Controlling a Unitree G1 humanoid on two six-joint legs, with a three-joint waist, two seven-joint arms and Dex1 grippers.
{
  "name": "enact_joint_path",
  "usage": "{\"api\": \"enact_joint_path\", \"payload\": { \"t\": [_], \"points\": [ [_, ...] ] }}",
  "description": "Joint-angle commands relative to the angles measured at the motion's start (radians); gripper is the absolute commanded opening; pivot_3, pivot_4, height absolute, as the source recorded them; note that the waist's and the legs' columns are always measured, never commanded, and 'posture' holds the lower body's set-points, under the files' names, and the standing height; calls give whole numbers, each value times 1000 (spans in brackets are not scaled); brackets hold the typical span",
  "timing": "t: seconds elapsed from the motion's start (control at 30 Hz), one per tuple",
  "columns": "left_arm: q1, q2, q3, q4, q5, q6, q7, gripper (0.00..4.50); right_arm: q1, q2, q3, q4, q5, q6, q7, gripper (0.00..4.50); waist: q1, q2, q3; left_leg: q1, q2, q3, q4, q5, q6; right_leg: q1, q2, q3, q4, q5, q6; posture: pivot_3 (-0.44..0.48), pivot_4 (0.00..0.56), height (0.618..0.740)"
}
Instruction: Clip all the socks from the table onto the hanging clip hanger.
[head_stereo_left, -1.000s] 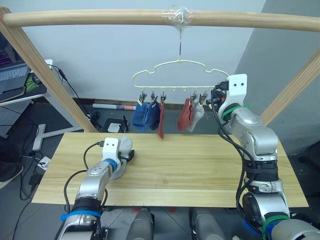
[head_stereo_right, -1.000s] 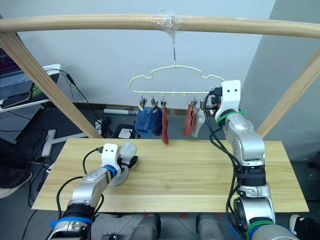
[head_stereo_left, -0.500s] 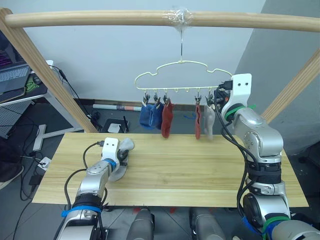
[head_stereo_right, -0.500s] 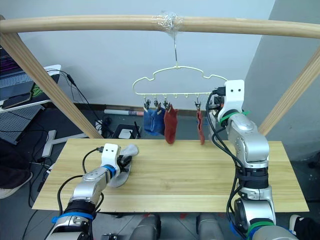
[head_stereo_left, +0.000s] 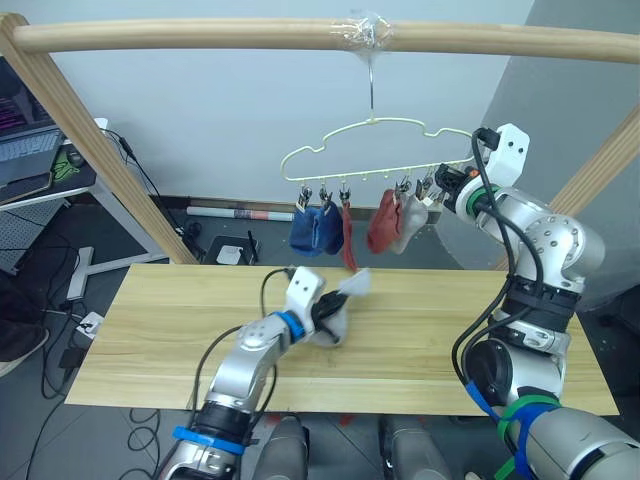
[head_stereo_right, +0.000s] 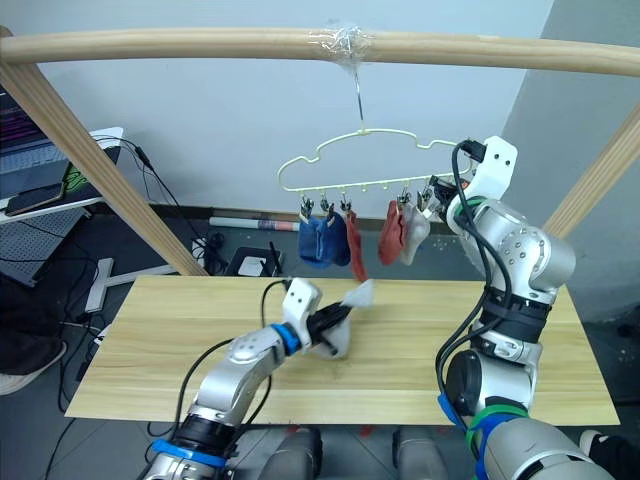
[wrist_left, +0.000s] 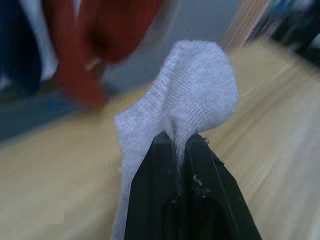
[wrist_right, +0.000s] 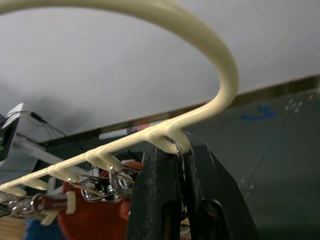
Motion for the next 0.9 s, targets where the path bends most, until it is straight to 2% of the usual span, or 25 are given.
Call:
{"api": "enact_joint_path", "payload": {
  "t": [0.03,0.17,0.3,0.6,0.9],
  "points": [
    [-39,-34,-16,-107,-45,50,8,20,-34,-6,-78,-21,20,103,-49,0,-3,0,0,0,0,0,0,0,0,0,0,0,0,0,0,-23,194,740],
    [-88,-88,-30,-112,-62,71,21,20,-68,3,-113,-35,36,185,-58,0,-6,0,0,1,0,0,0,0,0,0,0,0,0,0,0,-43,195,740],
    [-150,-145,-28,-5,-43,49,49,20,-86,28,-154,-62,38,245,-75,0,-5,0,0,-1,-1,0,1,0,0,0,0,0,-1,0,1,-51,193,740],
    [-216,-181,-16,144,-21,-26,50,20,-115,88,-230,-118,8,323,-108,0,-11,0,0,-1,-1,0,1,0,0,0,0,0,-1,-2,4,-76,198,740],
    [-270,-213,31,210,-39,-53,66,20,-111,100,-234,-157,-19,352,-94,0,-17,0,0,-2,-1,0,1,0,0,-1,0,0,-1,-3,4,-88,199,740]
  ]
}}
